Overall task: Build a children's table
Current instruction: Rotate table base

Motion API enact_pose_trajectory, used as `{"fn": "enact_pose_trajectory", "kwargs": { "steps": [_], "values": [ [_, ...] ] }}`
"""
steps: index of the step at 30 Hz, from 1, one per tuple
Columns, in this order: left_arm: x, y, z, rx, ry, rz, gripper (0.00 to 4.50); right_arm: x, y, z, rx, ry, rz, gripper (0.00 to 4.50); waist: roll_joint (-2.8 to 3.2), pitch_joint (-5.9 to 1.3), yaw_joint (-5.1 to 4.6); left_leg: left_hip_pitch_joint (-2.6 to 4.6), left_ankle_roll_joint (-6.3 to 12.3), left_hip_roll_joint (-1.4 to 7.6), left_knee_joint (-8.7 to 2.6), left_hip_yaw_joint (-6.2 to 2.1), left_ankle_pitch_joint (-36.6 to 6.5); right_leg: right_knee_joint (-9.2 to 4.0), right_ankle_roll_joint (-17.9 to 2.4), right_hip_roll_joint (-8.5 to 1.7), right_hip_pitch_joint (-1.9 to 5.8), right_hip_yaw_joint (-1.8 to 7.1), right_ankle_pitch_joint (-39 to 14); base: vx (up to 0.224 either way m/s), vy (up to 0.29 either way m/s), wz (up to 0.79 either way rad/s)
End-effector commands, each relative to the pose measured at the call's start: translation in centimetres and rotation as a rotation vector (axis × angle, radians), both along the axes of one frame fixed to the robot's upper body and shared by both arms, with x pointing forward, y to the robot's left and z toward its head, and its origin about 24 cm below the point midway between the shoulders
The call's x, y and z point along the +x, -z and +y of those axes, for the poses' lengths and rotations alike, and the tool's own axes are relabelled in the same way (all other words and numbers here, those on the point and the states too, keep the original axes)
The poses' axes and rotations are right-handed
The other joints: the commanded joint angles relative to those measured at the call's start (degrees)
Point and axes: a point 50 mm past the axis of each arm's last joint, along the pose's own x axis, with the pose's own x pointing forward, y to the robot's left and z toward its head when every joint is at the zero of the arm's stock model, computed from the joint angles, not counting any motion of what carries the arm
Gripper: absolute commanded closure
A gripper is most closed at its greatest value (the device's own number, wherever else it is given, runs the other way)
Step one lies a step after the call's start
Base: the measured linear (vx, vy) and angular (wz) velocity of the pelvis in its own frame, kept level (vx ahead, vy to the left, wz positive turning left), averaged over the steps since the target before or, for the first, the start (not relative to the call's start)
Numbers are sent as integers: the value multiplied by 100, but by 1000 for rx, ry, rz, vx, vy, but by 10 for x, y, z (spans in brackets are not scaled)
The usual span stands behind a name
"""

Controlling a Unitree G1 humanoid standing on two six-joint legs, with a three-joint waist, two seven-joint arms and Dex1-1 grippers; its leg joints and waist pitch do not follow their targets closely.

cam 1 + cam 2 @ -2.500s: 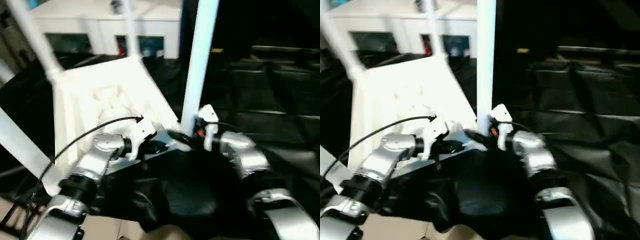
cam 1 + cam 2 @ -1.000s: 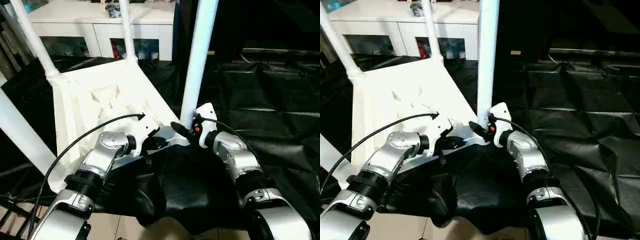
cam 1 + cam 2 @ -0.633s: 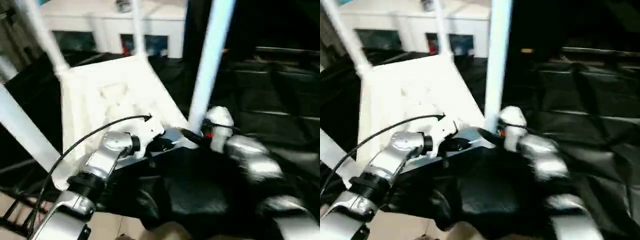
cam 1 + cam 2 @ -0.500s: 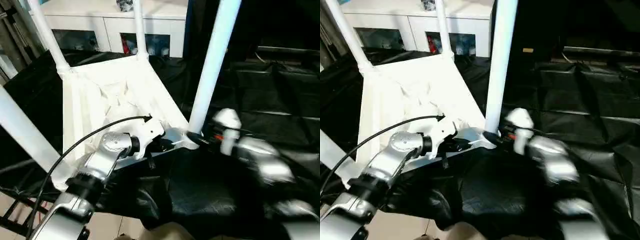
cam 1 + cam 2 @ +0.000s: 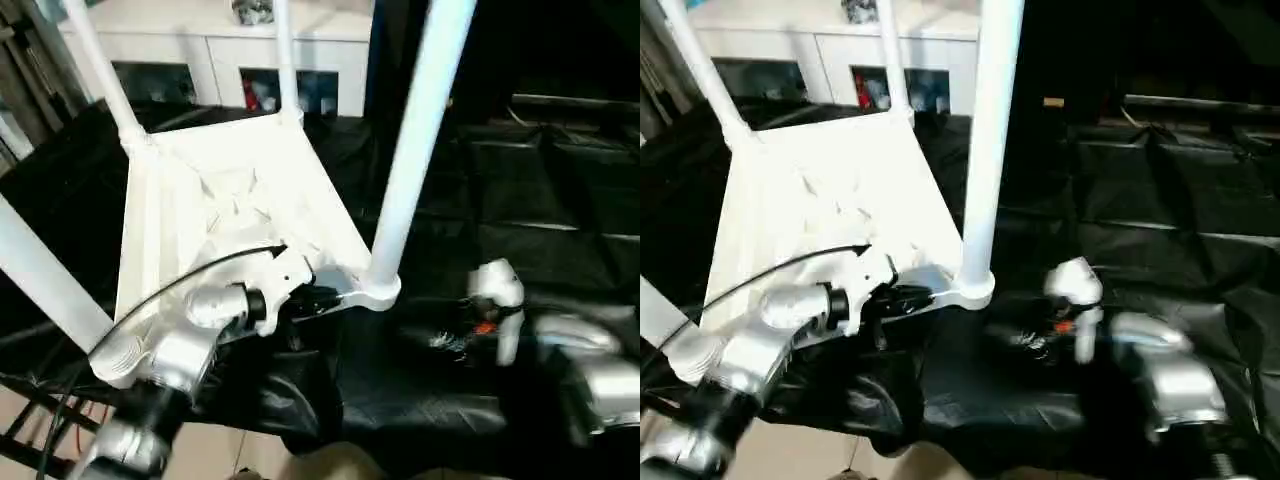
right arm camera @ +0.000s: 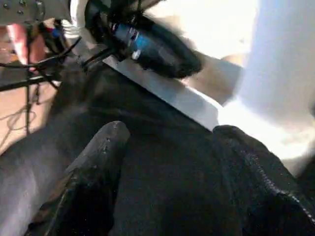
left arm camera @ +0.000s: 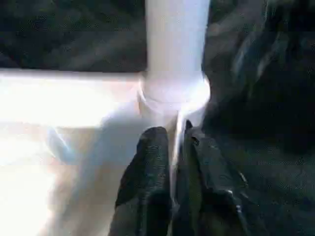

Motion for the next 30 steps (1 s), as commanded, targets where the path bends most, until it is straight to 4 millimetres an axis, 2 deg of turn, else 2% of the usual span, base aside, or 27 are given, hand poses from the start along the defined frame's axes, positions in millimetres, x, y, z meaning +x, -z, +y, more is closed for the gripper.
{"fn": "enact_pose_trajectory", "kwargs": {
  "steps": [1,3,5,7,8,9,11,13,14,15,16,17,18,19,20,21,22,23,25,26,27,28,30],
  "values": [
    [-3,-8,5,-38,-30,-6,341,2,-4,7,8,-4,-13,145,-98,-347,-1,-11,404,85,-403,34,-1390,-498,-1049,-198,303,180,-1914,0,0,0],
    [-11,-13,9,-71,-53,-1,337,7,-3,17,17,14,-15,145,-92,-348,-4,-19,374,84,-407,30,-1411,-489,-1048,-203,305,179,-1916,0,0,0],
    [-21,-13,15,-80,-69,14,326,11,-2,25,22,38,-13,145,-121,-344,-9,-16,361,72,-406,38,-1368,-499,-1002,-185,296,182,-1908,0,0,0],
    [-35,-10,22,-81,-81,46,301,18,0,33,16,80,-18,145,-92,-339,-22,-26,320,73,-421,26,-1392,-484,-983,-194,297,178,-1977,0,0,0],
    [-40,-9,25,-83,-84,59,296,22,1,35,11,104,-23,145,-111,-326,-46,-27,302,74,-432,22,-1426,-486,-972,-193,286,178,-2057,0,0,0],
    [-50,-8,30,-88,-88,82,295,30,2,38,-1,161,-30,145,-131,-331,-62,-21,251,83,-427,22,-1476,-470,-992,-209,271,183,-2123,0,0,0],
    [-58,-7,35,-93,-96,100,281,37,3,39,-10,217,-35,145,-112,-302,-108,10,180,66,-446,29,-1672,-516,-934,-177,230,178,-2394,0,0,0],
    [-68,-6,41,-96,-103,121,257,47,5,40,-22,292,-28,145,-87,-303,-104,59,125,68,-438,32,-1817,-542,-892,-167,207,191,-2426,0,0,0],
    [-75,-5,45,-89,-102,141,257,54,7,40,-38,352,-26,145,-169,-288,-122,61,118,68,-445,42,-1903,-544,-913,-153,195,195,-2364,0,0,0],
    [-85,-4,51,-78,-96,176,247,64,9,43,-48,437,-10,145,-140,-280,-133,3,78,72,-481,-3,-1926,-485,-935,-190,235,183,-2458,0,0,0],
    [-87,-3,52,-75,-95,182,235,66,9,44,-50,453,-7,145,-126,-267,-152,-1,50,70,-492,-6,-1982,-497,-898,-190,221,176,-2591,0,0,0],
    [-91,-3,55,-71,-96,194,223,70,10,45,-56,486,-5,145,-109,-272,-170,43,-14,62,-477,-7,-2120,-527,-821,-182,193,175,-2754,0,0,0],
    [-97,-2,61,-64,-98,216,215,76,11,47,-75,541,-10,145,-145,-275,-164,85,-62,64,-463,16,-2124,-539,-818,-169,159,198,-2571,0,0,0],
    [-100,-2,63,-62,-98,226,208,78,12,47,-85,564,-13,145,-127,-280,-166,74,-75,62,-468,5,-2131,-504,-864,-162,167,201,-2450,0,0,0],
    [-104,-2,67,-54,-94,240,208,81,13,47,-96,592,-10,145,-122,-276,-163,66,-83,57,-477,13,-2153,-495,-859,-145,178,198,-2340,0,0,0],
    [-109,-2,71,-47,-85,258,197,83,14,47,-109,615,-10,145,-125,-277,-159,79,-100,55,-476,14,-2201,-489,-887,-145,171,198,-2269,0,0,0],
    [-112,-2,73,-40,-81,268,176,84,14,46,-117,627,-11,145,-129,-281,-171,60,-95,50,-483,9,-2207,-474,-888,-141,191,193,-2248,0,0,0],
    [-117,-2,77,-30,-73,284,176,86,15,45,-132,646,-13,145,-123,-289,-151,80,-99,59,-477,13,-2202,-473,-894,-141,182,201,-2149,0,0,0],
    [-128,0,90,-5,-66,328,165,90,16,38,-163,702,-21,145,-129,-287,-163,67,-93,52,-478,18,-2206,-454,-936,-141,192,205,-2073,0,0,0],
    [-128,0,90,-5,-66,328,165,90,16,38,-163,702,-21,145,-129,-287,-163,67,-93,52,-478,18,-2206,-454,-936,-141,192,205,-2073,0,0,0],
    [-137,0,103,16,-83,358,158,95,15,29,-179,768,-29,145,-116,-284,-157,94,-95,54,-470,32,-2256,-455,-949,-125,164,215,-2029,0,0,0],
    [-138,-1,106,22,-93,362,132,96,15,26,-183,783,-32,145,-116,-280,-166,82,-101,45,-473,30,-2279,-449,-968,-118,177,213,-2023,0,0,0],
    [-145,-4,127,48,-150,370,127,100,13,12,-201,852,-49,145,-112,-282,-150,109,-106,49,-462,44,-2319,-454,-972,-110,151,218,-2007,0,0,0]
  ]
}}
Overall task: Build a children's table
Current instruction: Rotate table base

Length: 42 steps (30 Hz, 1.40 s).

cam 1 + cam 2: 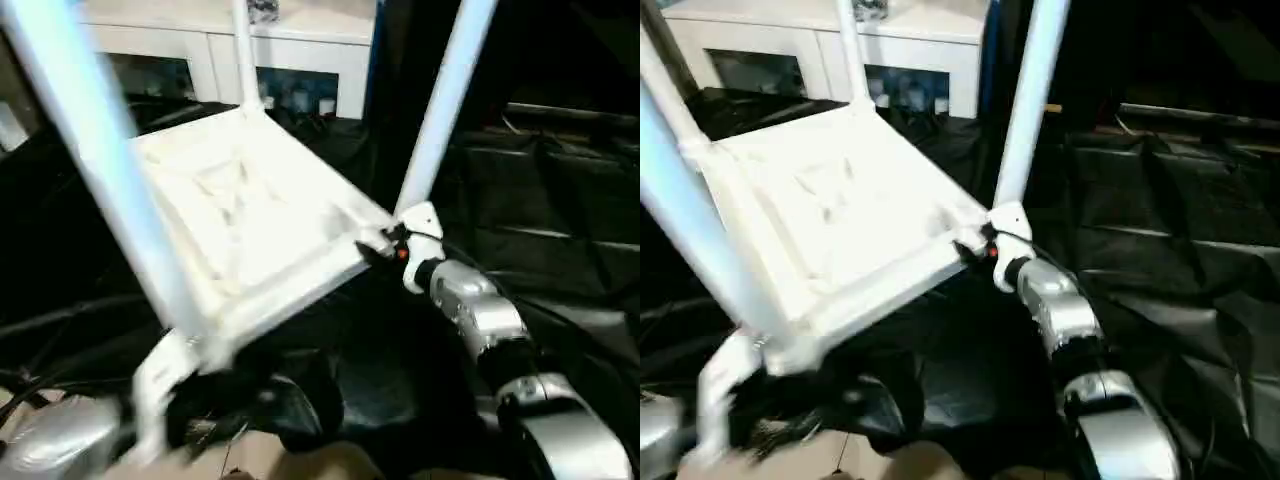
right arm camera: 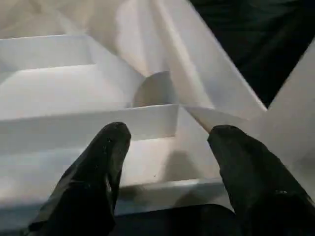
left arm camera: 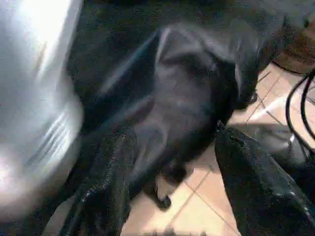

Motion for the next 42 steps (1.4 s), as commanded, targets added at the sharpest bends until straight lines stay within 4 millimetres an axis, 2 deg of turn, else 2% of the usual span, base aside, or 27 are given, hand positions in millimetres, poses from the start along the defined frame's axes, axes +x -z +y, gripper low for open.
{"fn": "enact_pose_trajectory", "kwargs": {
  "steps": [1,4,7,11,13,14,15,16,17,18,19,20,22,24,25,26,27,29,30,31,32,34,37,38,40,41,42],
  "values": [
    [-1,-10,14,20,-24,-33,126,0,5,-26,-40,108,23,145,71,-266,-36,113,-90,51,-456,59,-2376,-471,-990,-101,127,203,-2006,0,0,0],
    [-6,-17,31,33,-56,-39,90,1,3,-33,-32,109,11,145,67,-266,-7,100,-67,44,-459,57,-2365,-459,-959,-90,141,222,-1979,0,0,0],
    [-13,-28,42,49,-70,-58,81,-1,1,-37,-13,75,-7,145,40,-271,-45,34,-19,44,-474,41,-2274,-435,-929,-86,194,237,-1870,0,0,0],
    [-2,-44,49,16,-114,-187,43,-7,1,-37,32,-14,-5,145,30,-286,-39,44,81,56,-453,62,-2151,-427,-1040,-83,204,249,-1677,0,0,0],
    [14,-52,37,-89,-85,-266,37,-16,7,-36,48,-90,35,145,38,-294,12,66,104,62,-443,82,-2051,-413,-1061,-69,212,250,-1621,0,0,0],
    [16,-52,36,-95,-80,-269,11,-17,7,-36,49,-94,39,145,47,-297,41,86,95,65,-433,91,-1982,-396,-1133,-65,192,258,-1500,0,0,0],
    [20,-53,30,-114,-58,-272,11,-19,10,-35,51,-102,54,145,47,-296,30,20,76,62,-446,71,-1891,-361,-1161,-77,242,251,-1440,0,0,0],
    [23,-53,27,-125,-48,-272,11,-20,11,-34,49,-107,60,145,56,-307,35,24,64,59,-443,70,-1869,-356,-1146,-78,248,250,-1456,0,0,0],
    [35,-53,13,-159,-12,-289,11,-23,16,-30,34,-119,72,145,35,-310,43,53,57,62,-424,85,-1850,-371,-1144,-84,223,262,-1505,0,0,0],
    [43,-53,5,-173,5,-302,11,-24,19,-28,26,-124,76,145,72,-314,43,81,5,62,-422,89,-1834,-380,-1154,-80,210,270,-1526,0,0,0],
    [49,-52,-2,-190,17,-316,11,-23,20,-25,18,-121,76,145,74,-314,54,92,-10,60,-412,95,-1871,-385,-1169,-81,193,273,-1535,0,0,0],
    [54,-51,-7,-200,26,-328,11,-23,21,-21,15,-118,77,145,58,-316,43,51,-44,47,-416,82,-1843,-369,-1160,-97,230,275,-1571,0,0,0],
    [68,-47,-21,-223,46,-352,11,-21,23,-13,-2,-107,72,145,46,-327,35,60,-74,38,-407,80,-1760,-389,-1128,-108,223,283,-1563,0,0,0],
    [75,-46,-27,-227,45,-374,11,-20,24,-8,-10,-100,73,145,44,-348,1,29,-104,26,-410,52,-1659,-370,-1119,-124,276,277,-1466,0,0,0],
    [79,-45,-31,-234,44,-377,11,-19,24,-4,-9,-101,76,145,10,-352,-25,21,-89,21,-401,57,-1617,-368,-1113,-120,286,276,-1436,0,0,0],
    [87,-44,-39,-242,43,-393,11,-19,24,3,-5,-108,81,145,30,-355,-24,30,-86,21,-399,54,-1602,-364,-1110,-117,280,275,-1444,0,0,0],
    [87,-44,-39,-242,43,-393,11,-19,24,3,-5,-108,81,145,40,-355,-23,65,-68,19,-384,68,-1641,-384,-1124,-115,250,281,-1474,0,0,0],
    [97,-44,-51,-268,49,-402,11,-19,25,14,2,-134,89,145,12,-368,-30,19,-54,24,-397,48,-1491,-349,-1155,-117,299,270,-1252,0,0,0],
    [97,-44,-51,-268,49,-402,11,-19,25,14,2,-134,89,145,26,-366,-29,37,-45,27,-395,50,-1510,-350,-1173,-114,288,268,-1253,0,0,0],
    [102,-45,-62,-302,69,-398,11,-19,26,22,-4,-157,93,145,30,-374,-50,17,-30,16,-388,54,-1433,-334,-1218,-115,296,271,-1137,0,0,0],
    [102,-45,-62,-302,69,-398,11,-19,26,22,-4,-157,93,145,33,-372,-32,49,-28,24,-385,60,-1460,-348,-1236,-112,276,270,-1142,0,0,0],
    [109,-50,-90,-381,152,-380,11,-19,27,37,-10,-188,98,145,36,-380,-38,41,-28,24,-379,57,-1409,-323,-1325,-116,298,267,-997,0,0,0],
    [110,-51,-104,-412,200,-373,11,-18,26,43,-8,-194,98,145,35,-368,-65,0,-30,23,-386,46,-1471,-326,-1326,-135,332,263,-1065,0,0,0],
    [110,-51,-104,-412,200,-373,11,-18,26,43,-8,-194,98,145,32,-377,-68,5,-29,21,-384,46,-1456,-328,-1315,-137,332,259,-1081,0,0,0],
    [112,-49,-128,-426,270,-364,11,-16,24,50,-8,-201,92,145,51,-388,-86,23,-24,20,-361,49,-1429,-331,-1332,-134,325,262,-1026,0,0,0],
    [112,-49,-128,-426,270,-364,11,-16,24,50,-8,-201,92,145,64,-385,-98,22,-15,28,-369,51,-1408,-334,-1358,-134,327,266,-971,0,0,0],
    [119,-46,-149,-412,298,-376,11,-15,23,53,-10,-201,84,145,69,-380,-102,35,13,20,-362,59,-1395,-350,-1385,-114,318,260,-894,0,0,0]
  ]
}}
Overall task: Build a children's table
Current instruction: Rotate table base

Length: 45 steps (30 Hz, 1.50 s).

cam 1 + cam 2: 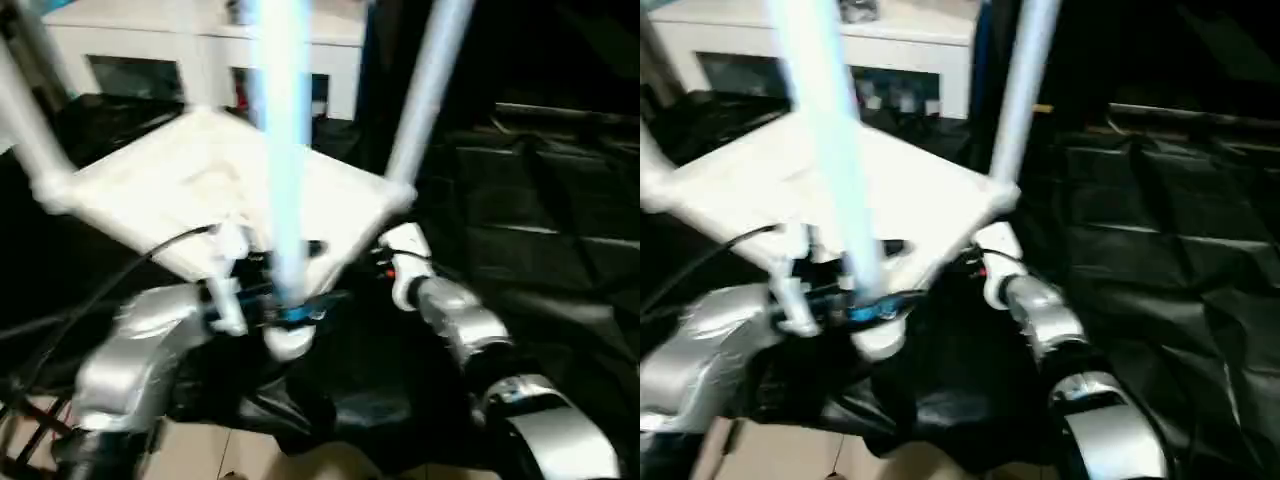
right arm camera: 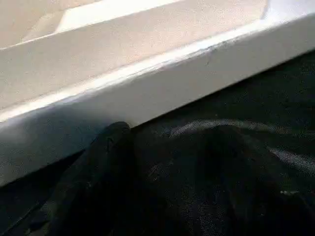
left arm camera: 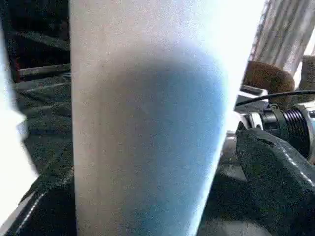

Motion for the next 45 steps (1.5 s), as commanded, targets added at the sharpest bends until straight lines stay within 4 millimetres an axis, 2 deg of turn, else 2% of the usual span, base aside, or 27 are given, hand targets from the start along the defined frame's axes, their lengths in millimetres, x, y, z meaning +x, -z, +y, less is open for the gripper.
{"fn": "enact_pose_trajectory", "kwargs": {
  "steps": [1,3,5,6,8,9,10,12,13,15,20,22,23,24,25,28,30,33,34,36,37,38,41,42,43,44,45],
  "values": [
    [-2,1,-27,20,87,-21,11,2,-7,22,16,-59,-18,145,84,-370,32,52,33,12,-388,59,-1438,-408,-1352,-187,303,148,-948,0,0,0],
    [5,3,-43,29,87,-29,11,4,-8,20,16,-43,-21,145,108,-386,33,22,8,15,-394,34,-1405,-371,-1369,-207,353,141,-837,0,0,0],
    [7,3,-48,29,91,-33,11,4,-8,19,16,-37,-21,145,81,-403,25,31,39,12,-377,43,-1361,-370,-1410,-208,362,144,-705,0,0,0],
    [10,2,-55,25,88,-41,11,5,-8,18,14,-30,-21,145,124,-413,24,18,84,7,-367,38,-1248,-352,-1466,-207,368,143,-499,0,0,0],
    [15,2,-63,31,66,-47,11,5,-7,16,11,-24,-20,145,103,-423,14,6,162,8,-355,41,-1155,-337,-1560,-201,387,134,-262,0,0,0],
    [20,3,-72,44,39,-59,11,5,-6,11,4,-5,-21,145,123,-409,12,34,202,4,-344,61,-1194,-367,-1585,-187,358,133,-261,0,0,0],
    [22,3,-75,48,31,-63,11,6,-6,9,2,1,-21,145,149,-417,28,36,198,2,-341,48,-1225,-358,-1595,-195,374,130,-294,0,0,0],
    [29,6,-77,85,-40,-98,11,7,-6,2,-8,33,-26,145,140,-406,32,3,217,-2,-354,36,-1314,-388,-1528,-206,395,120,-563,0,0,0],
    [32,7,-77,95,-67,-111,11,8,-6,-1,-11,42,-28,145,126,-411,27,22,213,0,-344,45,-1328,-398,-1506,-208,390,124,-598,0,0,0],
    [38,9,-75,102,-146,-153,11,9,-7,-9,-21,72,-35,145,142,-417,27,-10,239,-2,-338,34,-1267,-389,-1488,-227,417,123,-640,0,0,0],
    [48,15,-59,150,-221,-129,11,13,-12,-32,-34,128,-57,145,160,-421,57,-10,308,-3,-321,45,-1179,-414,-1447,-228,395,118,-843,0,0,0],
    [47,22,-43,204,-148,-75,11,15,-19,-46,-35,116,-81,145,168,-425,78,2,312,-3,-321,48,-1160,-405,-1445,-221,377,117,-886,0,0,0],
    [47,22,-43,204,-148,-75,11,15,-19,-46,-35,116,-81,145,167,-423,79,4,317,-7,-320,52,-1154,-404,-1454,-215,378,116,-885,0,0,0],
    [45,27,-29,239,-90,-53,11,15,-24,-56,-36,71,-96,145,156,-423,104,7,342,-12,-315,56,-1144,-398,-1474,-203,377,109,-859,0,0,0],
    [45,27,-29,239,-90,-53,11,15,-24,-56,-36,71,-96,145,174,-433,116,4,345,-4,-312,54,-1100,-372,-1487,-205,381,111,-774,0,0,0],
    [41,36,-7,311,-21,-48,11,10,-30,-64,-51,-50,-108,145,204,-431,139,4,393,4,-302,64,-1068,-351,-1560,-190,372,99,-559,0,0,0],
    [41,41,3,354,2,-46,47,5,-32,-68,-62,-135,-109,145,202,-428,155,4,435,15,-302,72,-1080,-347,-1595,-194,367,99,-475,0,0,0],
    [44,44,18,434,14,-66,60,-6,-38,-76,-70,-293,-97,145,185,-419,171,11,452,10,-313,68,-1229,-376,-1514,-185,374,96,-660,0,0,0],
    [46,46,22,462,26,-62,60,-10,-40,-79,-74,-339,-91,145,194,-418,195,25,446,21,-314,64,-1268,-378,-1464,-193,368,102,-744,0,0,0],
    [47,50,28,522,52,-48,94,-18,-43,-83,-82,-420,-71,145,219,-410,229,32,405,26,-330,58,-1311,-396,-1415,-202,356,109,-923,0,0,0],
    [47,50,28,522,52,-48,95,-18,-43,-83,-82,-420,-71,145,204,-403,243,43,395,23,-335,65,-1347,-417,-1390,-191,352,109,-987,0,0,0],
    [49,53,32,565,68,-28,101,-23,-45,-86,-99,-466,-62,145,228,-404,259,35,351,35,-336,55,-1347,-396,-1422,-210,346,116,-973,0,0,0],
    [52,54,37,598,82,-8,135,-31,-50,-92,-124,-535,-39,145,191,-400,293,24,332,24,-334,56,-1328,-405,-1381,-219,361,127,-1009,0,0,0],
    [55,53,37,598,80,-4,140,-35,-52,-94,-131,-561,-30,145,266,-412,302,51,323,16,-328,56,-1345,-427,-1367,-204,356,124,-994,0,0,0],
    [55,53,37,598,80,-4,145,-35,-52,-94,-131,-561,-30,145,233,-408,285,36,335,11,-325,55,-1325,-424,-1383,-197,362,124,-933,0,0,0],
    [58,53,36,583,82,3,145,-40,-56,-94,-123,-594,-18,145,245,-408,293,20,344,6,-327,48,-1283,-414,-1415,-200,372,118,-852,0,0,0],
    [59,53,35,581,81,4,155,-41,-57,-94,-121,-601,-15,145,227,-404,293,22,368,0,-324,55,-1279,-430,-1395,-188,379,118,-844,0,0,0]
  ]
}}
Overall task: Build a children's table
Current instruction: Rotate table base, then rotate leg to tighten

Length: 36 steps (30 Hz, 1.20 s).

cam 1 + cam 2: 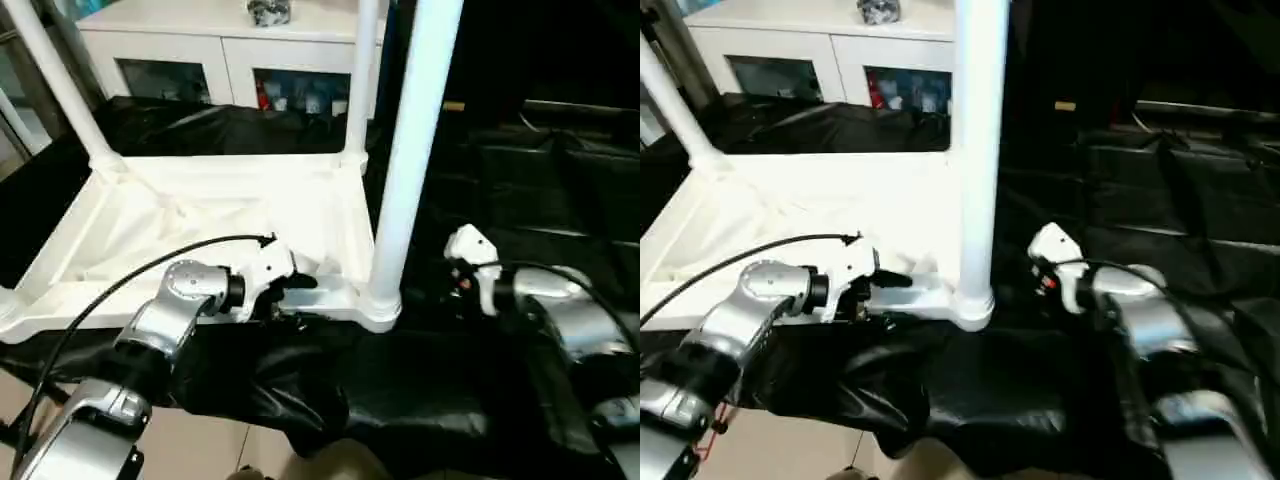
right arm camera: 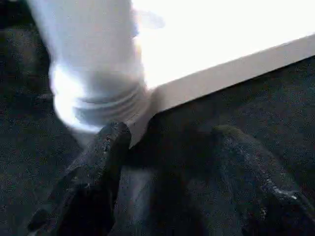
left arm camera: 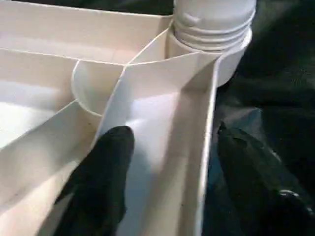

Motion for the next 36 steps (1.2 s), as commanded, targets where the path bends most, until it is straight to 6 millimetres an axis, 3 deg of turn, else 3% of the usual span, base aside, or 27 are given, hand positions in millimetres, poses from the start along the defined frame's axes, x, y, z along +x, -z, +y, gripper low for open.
{"fn": "enact_pose_trajectory", "kwargs": {
  "steps": [1,4,6,9,10,12,17,28,36],
  "values": [
    [5,-4,-2,1,10,-15,180,-4,-8,4,16,-48,6,145,-29,-425,27,24,371,13,-342,47,-1253,-396,-1412,-207,379,119,-857,0,0,0],
    [7,-4,-4,6,19,-10,192,-8,-10,3,10,-73,26,145,-32,-414,30,15,372,11,-347,43,-1254,-416,-1380,-209,384,118,-988,0,0,0],
    [9,-4,-6,15,37,6,227,-11,-10,3,-2,-86,42,145,-37,-405,16,9,357,2,-350,46,-1293,-435,-1349,-201,380,113,-1104,0,0,0],
    [10,-4,-6,26,68,35,252,-14,-11,2,-12,-88,52,145,-37,-405,23,15,325,6,-355,41,-1297,-444,-1317,-205,377,120,-1192,0,0,0],
    [10,-3,-5,30,75,42,252,-15,-12,1,-15,-87,54,145,-6,-405,29,23,324,0,-353,41,-1296,-448,-1308,-203,371,120,-1211,0,0,0],
    [11,-3,-4,41,81,49,276,-16,-12,1,-17,-85,58,145,-20,-409,31,18,311,7,-355,36,-1286,-447,-1310,-209,382,121,-1165,0,0,0],
    [11,-1,-2,43,83,84,315,-17,-13,0,-20,-83,65,145,-21,-414,27,20,318,16,-353,35,-1289,-429,-1411,-215,382,115,-1012,0,0,0],
    [9,3,1,56,96,144,405,-13,-16,3,20,-51,83,145,-33,-396,30,17,307,21,-370,35,-1327,-454,-1351,-227,382,120,-1268,0,0,0],
    [4,12,7,62,15,178,450,-13,-17,12,88,-59,98,64,-47,-392,35,15,275,40,-384,29,-1334,-454,-1292,-250,376,125,-1416,0,0,0]
  ]
}}
